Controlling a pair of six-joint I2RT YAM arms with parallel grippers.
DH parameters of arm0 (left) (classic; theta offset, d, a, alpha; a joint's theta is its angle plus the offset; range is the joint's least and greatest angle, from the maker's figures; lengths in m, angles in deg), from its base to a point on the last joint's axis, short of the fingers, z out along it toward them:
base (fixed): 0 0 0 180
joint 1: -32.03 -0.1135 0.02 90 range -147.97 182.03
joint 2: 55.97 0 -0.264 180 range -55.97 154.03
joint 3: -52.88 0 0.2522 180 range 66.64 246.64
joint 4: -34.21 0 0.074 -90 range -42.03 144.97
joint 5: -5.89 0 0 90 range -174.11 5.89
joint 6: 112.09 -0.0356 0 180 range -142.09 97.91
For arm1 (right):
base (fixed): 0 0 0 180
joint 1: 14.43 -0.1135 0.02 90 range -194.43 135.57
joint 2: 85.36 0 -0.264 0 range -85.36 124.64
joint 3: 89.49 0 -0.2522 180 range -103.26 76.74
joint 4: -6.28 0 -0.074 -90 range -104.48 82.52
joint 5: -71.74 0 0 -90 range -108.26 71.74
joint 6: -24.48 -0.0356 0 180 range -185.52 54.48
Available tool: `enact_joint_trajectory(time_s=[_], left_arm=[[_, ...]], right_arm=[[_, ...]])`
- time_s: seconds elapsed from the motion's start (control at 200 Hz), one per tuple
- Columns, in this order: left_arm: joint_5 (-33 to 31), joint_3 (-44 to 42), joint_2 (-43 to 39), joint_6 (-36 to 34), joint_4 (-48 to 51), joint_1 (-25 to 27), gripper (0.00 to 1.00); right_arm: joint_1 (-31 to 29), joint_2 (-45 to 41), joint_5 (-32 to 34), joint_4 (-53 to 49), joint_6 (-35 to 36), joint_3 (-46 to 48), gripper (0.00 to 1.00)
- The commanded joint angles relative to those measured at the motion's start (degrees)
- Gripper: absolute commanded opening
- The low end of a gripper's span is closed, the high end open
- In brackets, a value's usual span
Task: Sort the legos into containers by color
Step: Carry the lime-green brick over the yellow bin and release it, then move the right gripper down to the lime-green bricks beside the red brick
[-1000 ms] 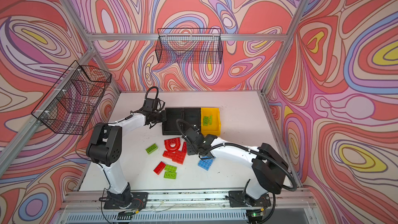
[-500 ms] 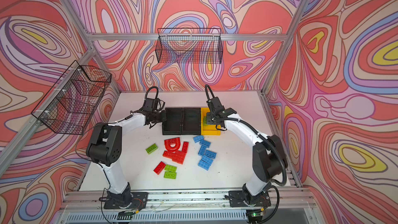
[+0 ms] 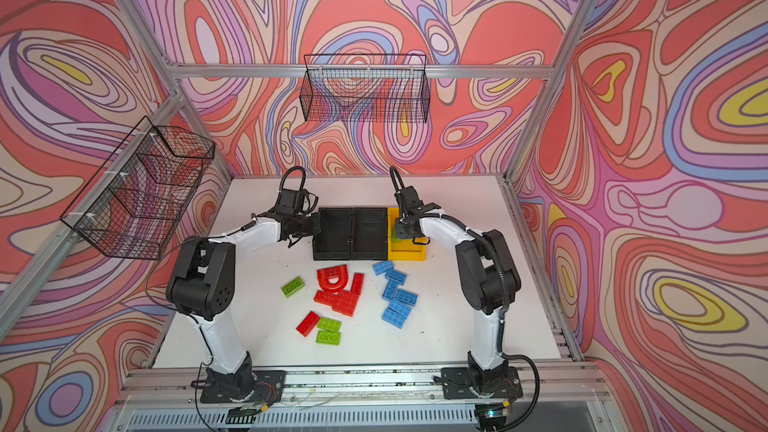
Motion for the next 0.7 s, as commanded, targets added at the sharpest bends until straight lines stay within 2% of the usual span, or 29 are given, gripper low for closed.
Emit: enact_joint_trajectory(time_s=[0.0,0.17,0.491,0.576,0.696], left_arm=[[0.92,0.65,-0.58,0.42,0.98,-0.09,0.04],[1.12,0.58,-0.59,0.47,0.98,-0.07,0.04],[0.68,0.47,-0.81,0.27,1.14,-0.07,0.04],[0.3,0.47,-0.82,0.18,1.25,-0.09,0.04],[0.2,0.47,-0.76,0.2,1.33,-0.07,0.04]], right_arm=[[0.09,0.45,-0.48,1.61,0.32,-2.18,0.48],[0.09,-1.14,-0.65,1.61,0.23,-1.99,0.59],[-0.55,-10.34,-4.73,1.08,0.76,0.1,0.59],[-2.73,-14.73,-5.93,1.69,-0.01,2.72,0.59],[-8.73,-18.39,-6.28,2.11,-0.97,6.89,0.59]])
